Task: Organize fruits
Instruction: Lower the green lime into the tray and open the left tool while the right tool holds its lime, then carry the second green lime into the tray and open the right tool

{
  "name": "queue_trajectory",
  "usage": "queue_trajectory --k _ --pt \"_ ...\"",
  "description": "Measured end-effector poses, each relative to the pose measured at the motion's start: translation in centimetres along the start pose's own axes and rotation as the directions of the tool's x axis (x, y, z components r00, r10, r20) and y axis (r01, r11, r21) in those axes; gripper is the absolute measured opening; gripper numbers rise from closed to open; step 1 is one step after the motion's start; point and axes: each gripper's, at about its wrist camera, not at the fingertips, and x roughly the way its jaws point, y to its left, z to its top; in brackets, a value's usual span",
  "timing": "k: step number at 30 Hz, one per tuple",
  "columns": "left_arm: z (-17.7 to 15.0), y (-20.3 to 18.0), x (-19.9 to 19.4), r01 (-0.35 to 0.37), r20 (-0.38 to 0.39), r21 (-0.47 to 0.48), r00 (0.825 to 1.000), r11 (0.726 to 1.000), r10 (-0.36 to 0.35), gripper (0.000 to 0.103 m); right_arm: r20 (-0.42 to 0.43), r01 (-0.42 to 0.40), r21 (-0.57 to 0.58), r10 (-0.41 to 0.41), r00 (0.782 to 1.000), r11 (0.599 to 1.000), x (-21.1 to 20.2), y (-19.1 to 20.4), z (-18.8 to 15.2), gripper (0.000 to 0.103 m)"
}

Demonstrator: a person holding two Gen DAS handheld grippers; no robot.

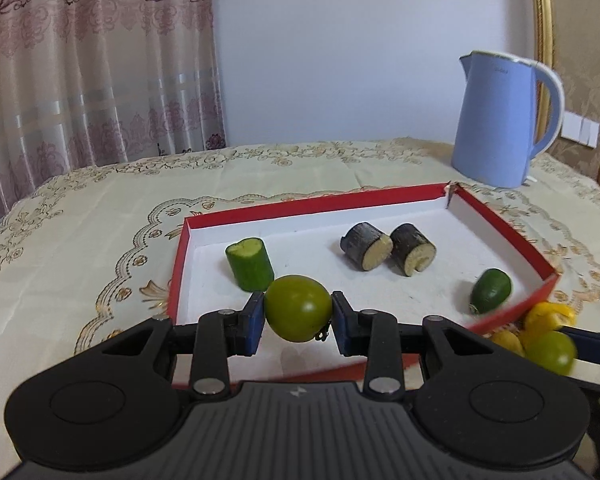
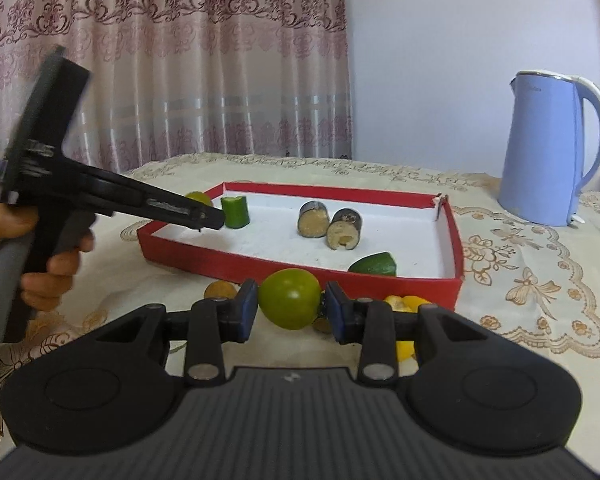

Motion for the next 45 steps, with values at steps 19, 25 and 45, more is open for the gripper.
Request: queue_trajectory --k 19,25,45 --pt "2.0 -0.5 6.2 -0.081 -0.104 0.005 0.991 0.997 0.081 0.034 0.075 0.029 0.090 -0.035 0.997 0.996 -2.0 -0.6 0.1 0.034" --pt "2.1 -0.7 6.3 -0.083 -0.108 0.009 0.991 0.996 0.084 0.034 0.071 0.028 0.091 -0.035 0.997 0.995 -2.0 -0.4 0.0 0.034" --pt "-0.4 2.4 0.7 -0.085 -0.016 -0.107 0.996 0.991 0.084 0.068 0.065 0.039 0.108 -0.047 0.997 0.993 -1.6 -0.5 -0.3 0.034"
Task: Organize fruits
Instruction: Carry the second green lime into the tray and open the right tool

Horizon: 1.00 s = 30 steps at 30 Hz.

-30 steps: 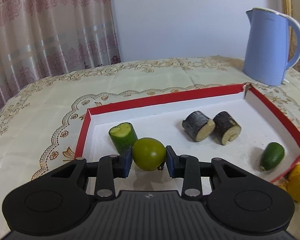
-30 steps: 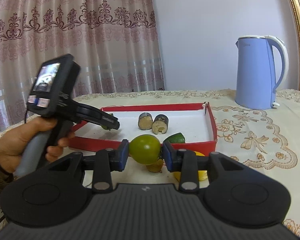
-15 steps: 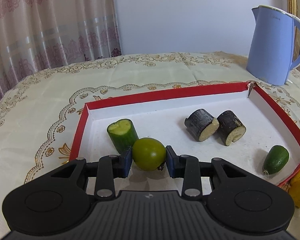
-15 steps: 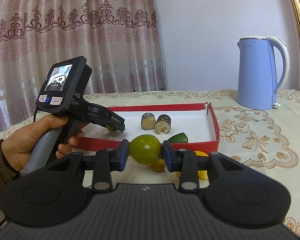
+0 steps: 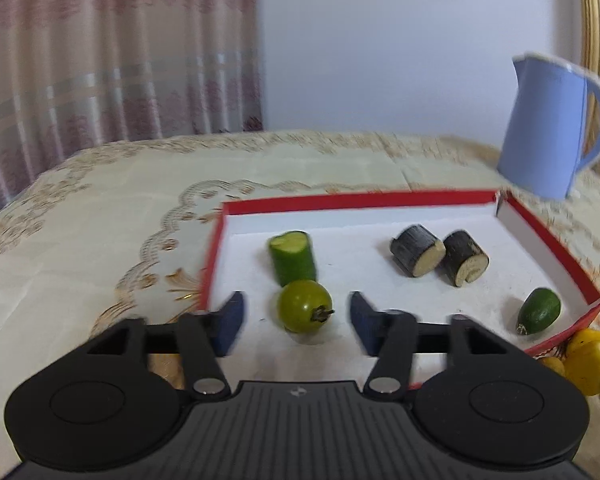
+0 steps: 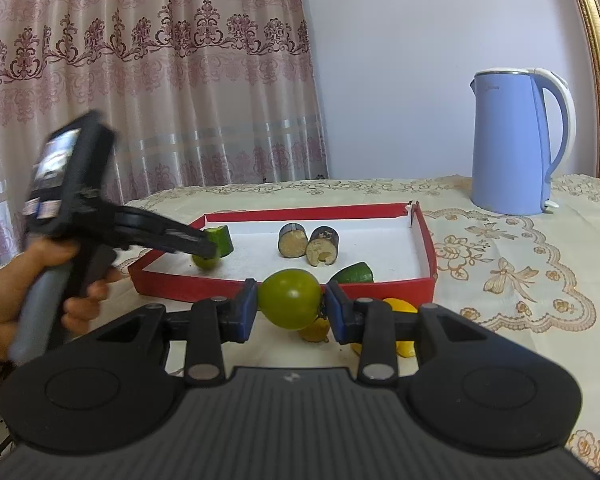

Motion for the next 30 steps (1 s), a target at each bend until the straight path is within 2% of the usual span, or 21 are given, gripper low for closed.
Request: queue_trajectory --k 4,6,8,14,19,23,30 --pt "-0.8 0.8 -1.7 0.021 0.088 -0.026 0.996 0.999 -0.019 0.068 -0.001 -0.005 0.002 0.005 1.000 1.000 0.3 0.3 -0.1 0.034" --pt "-1.2 0.6 -1.8 0.003 0.122 -0.010 0.992 1.000 -0.002 0.068 0.003 -0.004 -0.003 0.004 1.000 1.000 0.3 0.6 -0.1 0.034" --pt "-1.2 0.3 -1.7 -0.006 0.120 0.022 0.993 1.000 0.003 0.068 0.005 -0.001 -0.010 0.001 1.000 1.000 0.3 1.0 -0.1 0.034" --pt "-1.5 0.0 -2.2 0.026 0.136 0.043 0.990 0.999 -0.031 0.068 0.007 0.011 -0.042 -0.010 1.000 0.999 0.9 1.8 0.6 0.034" --pt "-1.6 0.1 -2.7 0.029 0.164 0.039 0.986 0.999 -0.035 0.069 0.033 0.015 -0.108 -0.011 0.999 0.994 1.6 2.3 3.0 0.034" --pt "-1.5 0.5 -3.1 0.015 0.197 0.014 0.980 1.000 -0.017 0.075 0.048 0.024 -0.153 -0.017 0.999 0.988 3.0 2.1 5.2 0.034" --pt "-1.5 0.0 -2.6 -0.004 0.182 0.041 0.983 0.999 -0.003 0.075 0.050 0.044 -0.152 -0.037 0.998 0.987 5.8 -0.3 8.1 0.034"
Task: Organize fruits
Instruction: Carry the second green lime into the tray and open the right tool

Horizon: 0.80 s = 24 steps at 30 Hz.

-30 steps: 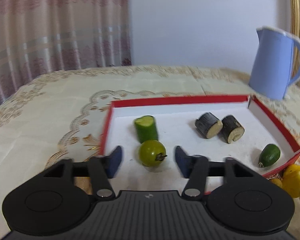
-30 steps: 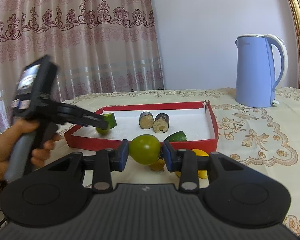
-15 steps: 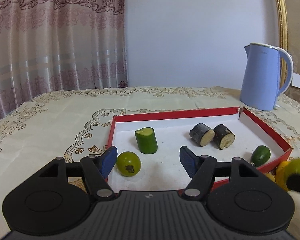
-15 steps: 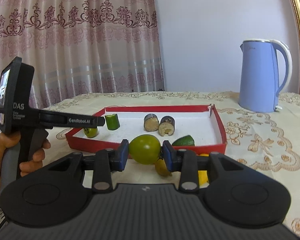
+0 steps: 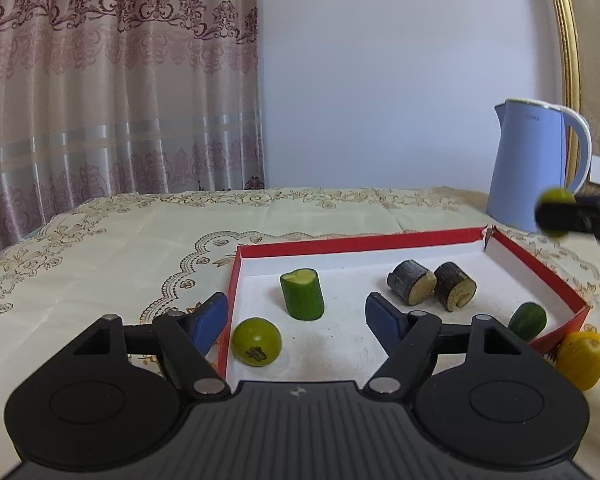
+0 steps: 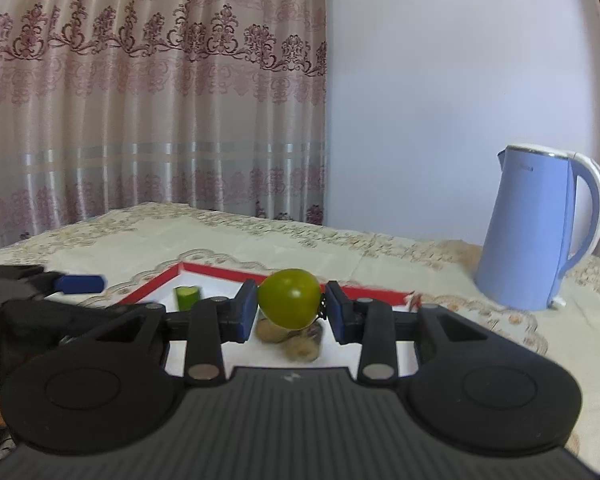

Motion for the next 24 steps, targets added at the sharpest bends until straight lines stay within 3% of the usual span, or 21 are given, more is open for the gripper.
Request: queue_trajectory --k 5,11,24 --pt "-0.1 -0.3 0.1 -0.006 0.005 0.015 1.000 1.000 0.006 0.075 -0.023 0.049 0.001 -0.049 0.999 0.999 1.8 -2.5 0.6 0.034" --pt "-0.1 -0.2 0.3 -0.001 -0.008 0.011 1.000 1.000 0.001 0.075 -0.112 0.096 0.008 -0.095 0.989 0.995 5.1 -4.9 -0.1 0.034" --pt "-0.2 -0.1 0.4 0.013 -0.020 0.009 1.000 1.000 -0.013 0.078 -0.242 0.088 -0.015 -0.089 0.966 0.996 10.0 -5.7 -0.7 0.034"
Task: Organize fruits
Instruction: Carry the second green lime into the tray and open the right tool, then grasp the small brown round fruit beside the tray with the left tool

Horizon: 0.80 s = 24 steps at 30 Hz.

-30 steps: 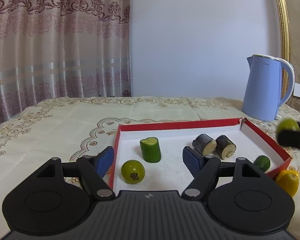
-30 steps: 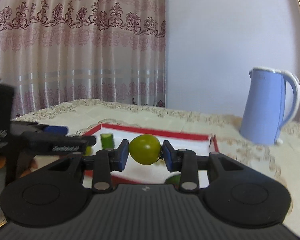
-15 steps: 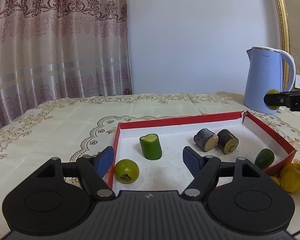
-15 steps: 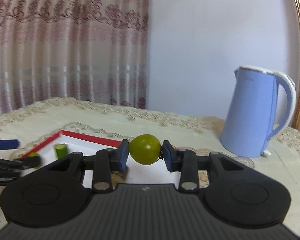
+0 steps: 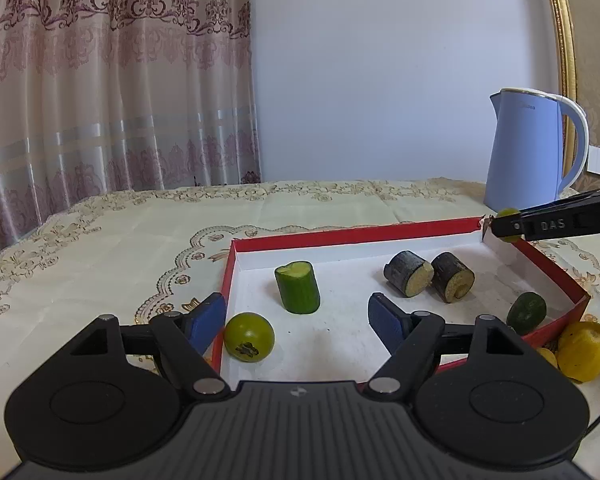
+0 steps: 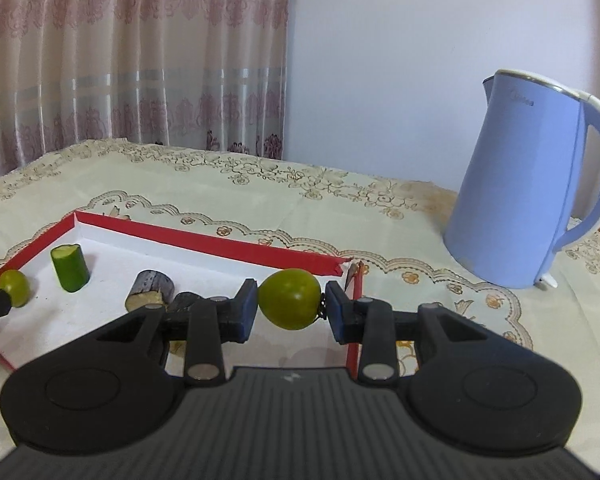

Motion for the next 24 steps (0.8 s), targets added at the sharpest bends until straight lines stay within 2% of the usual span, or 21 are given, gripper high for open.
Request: queue_trajectory --k 12,14,15,16,17,18,21,24 --pt "-0.1 0.0 0.2 0.002 -0.012 -0.003 1.000 1.000 -0.002 0.078 -0.065 -0.004 0.020 0.005 0.998 1.000 2.3 -0.1 -0.2 0.035" --pt "0.0 0.1 0.2 0.004 -0.015 -0.010 1.000 1.000 -0.004 0.078 -0.053 -0.022 0.049 0.024 0.998 0.999 1.9 -0.4 -0.2 0.042" --pt "0.0 0.2 0.2 0.004 -0.017 -0.013 1.000 1.000 -0.004 0.078 -0.042 -0.029 0.070 0.032 0.999 0.997 1.4 -0.5 -0.2 0.052" --pt "0.0 0.3 0.3 0.005 -0.019 -0.018 1.000 1.000 -0.006 0.078 -0.034 -0.024 0.084 0.027 0.999 0.996 0.8 -0.6 -0.3 0.071" --pt "0.0 0.4 0.3 0.008 -0.019 -0.023 1.000 1.000 -0.008 0.078 -0.027 -0.012 0.088 0.014 1.000 0.996 0.1 -0.5 -0.4 0.082" --pt "0.0 0.5 0.2 0.011 -0.019 -0.028 1.000 1.000 -0.012 0.079 -0.010 0.006 0.078 -0.005 1.000 0.997 -0.9 -0.1 -0.6 0.100" --pt "0.1 0.9 0.1 0.040 -0.013 -0.057 0.999 0.998 -0.041 0.085 0.035 0.045 0.073 -0.047 0.998 0.996 -4.4 0.5 -1.7 0.103" --pt "0.1 1.0 -0.2 0.057 0.005 -0.066 0.998 0.996 -0.057 0.085 0.084 0.045 0.170 -0.059 0.995 0.984 -7.7 0.1 -3.2 0.103"
